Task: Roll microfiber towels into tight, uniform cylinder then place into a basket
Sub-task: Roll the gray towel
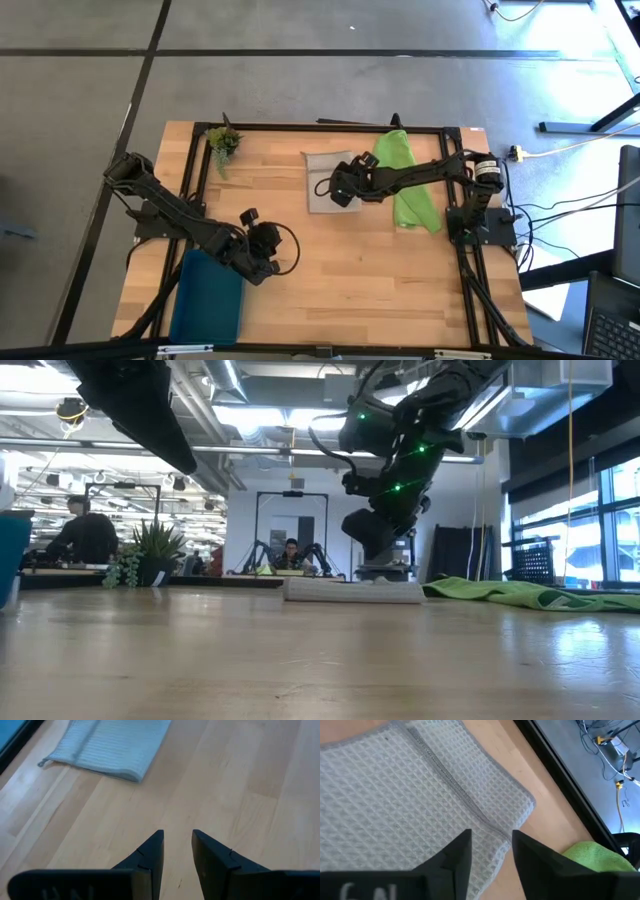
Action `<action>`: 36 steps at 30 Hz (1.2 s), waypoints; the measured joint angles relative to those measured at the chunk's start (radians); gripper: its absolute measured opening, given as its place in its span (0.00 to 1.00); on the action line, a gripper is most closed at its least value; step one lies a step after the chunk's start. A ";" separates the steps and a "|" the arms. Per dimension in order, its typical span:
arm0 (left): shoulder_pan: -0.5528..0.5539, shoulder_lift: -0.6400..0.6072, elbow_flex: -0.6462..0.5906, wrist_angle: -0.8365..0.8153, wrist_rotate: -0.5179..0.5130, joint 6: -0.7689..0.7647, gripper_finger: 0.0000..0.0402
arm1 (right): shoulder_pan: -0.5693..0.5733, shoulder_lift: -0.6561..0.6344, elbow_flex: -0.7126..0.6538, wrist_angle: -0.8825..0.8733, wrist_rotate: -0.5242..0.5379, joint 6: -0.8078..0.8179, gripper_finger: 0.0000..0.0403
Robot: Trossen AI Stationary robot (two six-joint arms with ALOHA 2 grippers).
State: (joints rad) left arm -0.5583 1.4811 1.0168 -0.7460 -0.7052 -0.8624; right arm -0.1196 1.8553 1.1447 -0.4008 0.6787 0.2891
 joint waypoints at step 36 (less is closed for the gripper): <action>0.425 0.218 0.000 0.541 0.179 0.700 0.23 | 0.353 -0.380 -0.231 -0.251 -0.186 -0.029 0.40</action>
State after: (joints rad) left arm -0.1337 1.6989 1.0168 -0.2045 -0.5265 -0.1628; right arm 0.2329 1.4754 0.9138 -0.6518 0.4929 0.2598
